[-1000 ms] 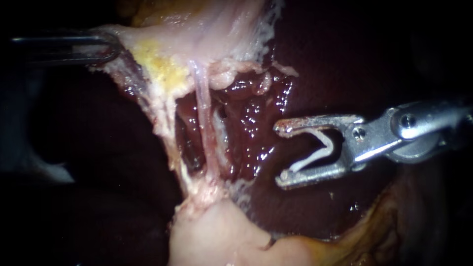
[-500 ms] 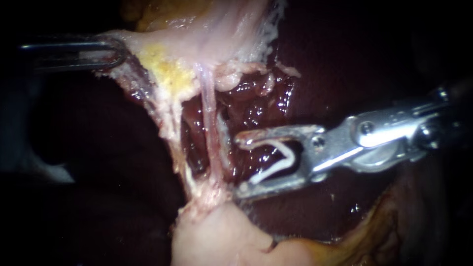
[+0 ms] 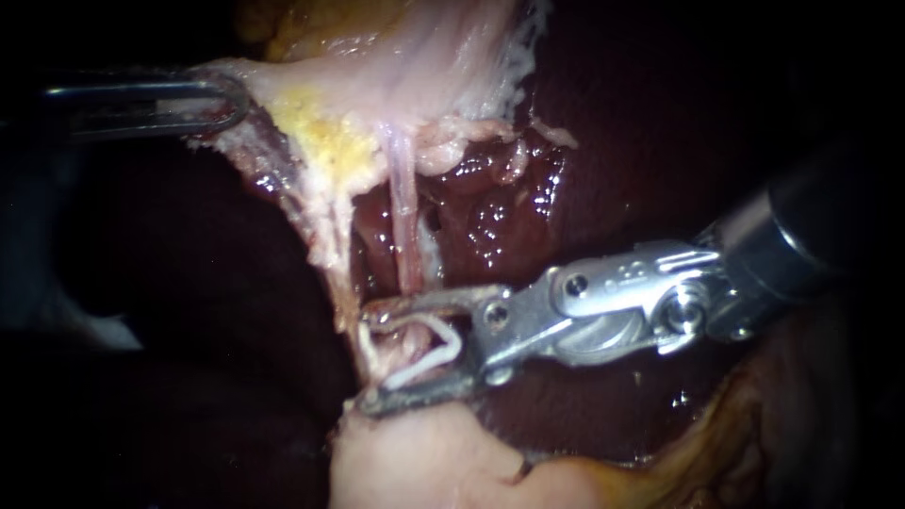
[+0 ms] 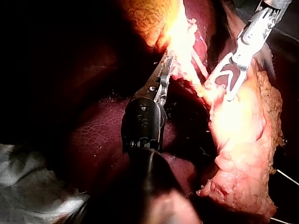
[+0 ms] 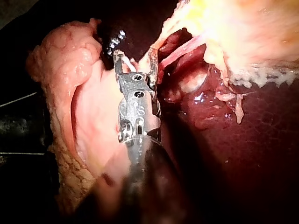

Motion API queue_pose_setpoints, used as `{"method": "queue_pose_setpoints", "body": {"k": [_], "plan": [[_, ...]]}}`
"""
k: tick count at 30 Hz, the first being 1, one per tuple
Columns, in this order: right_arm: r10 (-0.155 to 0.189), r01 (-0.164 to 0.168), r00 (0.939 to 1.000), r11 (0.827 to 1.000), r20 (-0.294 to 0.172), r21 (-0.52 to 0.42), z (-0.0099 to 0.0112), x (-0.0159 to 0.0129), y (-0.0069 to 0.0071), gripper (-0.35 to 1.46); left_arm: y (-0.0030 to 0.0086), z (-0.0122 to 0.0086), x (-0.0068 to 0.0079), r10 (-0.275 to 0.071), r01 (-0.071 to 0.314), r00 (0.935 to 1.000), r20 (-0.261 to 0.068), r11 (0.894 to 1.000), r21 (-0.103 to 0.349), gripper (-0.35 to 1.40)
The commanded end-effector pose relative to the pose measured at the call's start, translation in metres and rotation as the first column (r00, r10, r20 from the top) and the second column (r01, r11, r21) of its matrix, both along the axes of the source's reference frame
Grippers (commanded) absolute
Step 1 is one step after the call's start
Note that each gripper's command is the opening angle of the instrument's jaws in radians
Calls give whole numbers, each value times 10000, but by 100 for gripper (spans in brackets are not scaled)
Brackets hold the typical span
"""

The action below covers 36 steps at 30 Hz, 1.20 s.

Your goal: Clipping first clip left tube

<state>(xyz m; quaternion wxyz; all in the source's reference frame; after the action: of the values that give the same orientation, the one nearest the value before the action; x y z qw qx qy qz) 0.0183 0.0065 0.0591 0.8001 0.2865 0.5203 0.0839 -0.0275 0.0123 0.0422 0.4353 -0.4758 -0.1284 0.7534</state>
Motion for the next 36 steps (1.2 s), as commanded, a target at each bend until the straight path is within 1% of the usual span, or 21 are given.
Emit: {"method": "queue_pose_setpoints", "body": {"k": [1,4,9,14,17,19,21,22,29,34,36], "plan": [[15,-15,10000,10000,23,20,4,-1,0,45,0,-1,0,15,-15,10000,17,10000,8,-35],[27,-27,10000,10000,37,-4,14,-4,5,45,-1,-1,0,13,-13,10000,15,10000,8,-35],[77,-77,10000,10000,62,-33,23,-6,13,45,-1,-2,-1,5,-5,10000,10,10000,8,-35],[106,-106,9999,9999,83,-69,29,-4,15,45,-1,-2,-2,23,-23,10000,29,10000,14,-35],[-33,33,9999,10000,-142,40,32,2,11,45,-1,-2,-2,21,-21,10000,27,10000,14,-35],[-68,69,9997,10000,-254,50,34,7,8,46,-1,-2,-2,20,-20,10000,27,10000,14,-35],[-195,197,9991,9998,-385,46,35,11,4,46,-1,-2,-2,21,-21,10000,28,10000,14,-35],[-297,299,9986,9995,-439,30,36,14,2,46,-1,-2,-2,22,-22,10000,28,10000,14,-35],[-562,591,9950,9977,-831,325,38,30,-11,45,-1,-2,-3,20,-20,10000,27,10000,15,-35],[-607,662,9924,9966,-1073,483,40,41,-15,45,-1,-2,-3,18,-18,10000,26,10000,14,-35],[-605,660,9921,9967,-1100,477,41,45,-17,45,-1,-2,-3,17,-17,10000,26,10000,15,-35]]}}
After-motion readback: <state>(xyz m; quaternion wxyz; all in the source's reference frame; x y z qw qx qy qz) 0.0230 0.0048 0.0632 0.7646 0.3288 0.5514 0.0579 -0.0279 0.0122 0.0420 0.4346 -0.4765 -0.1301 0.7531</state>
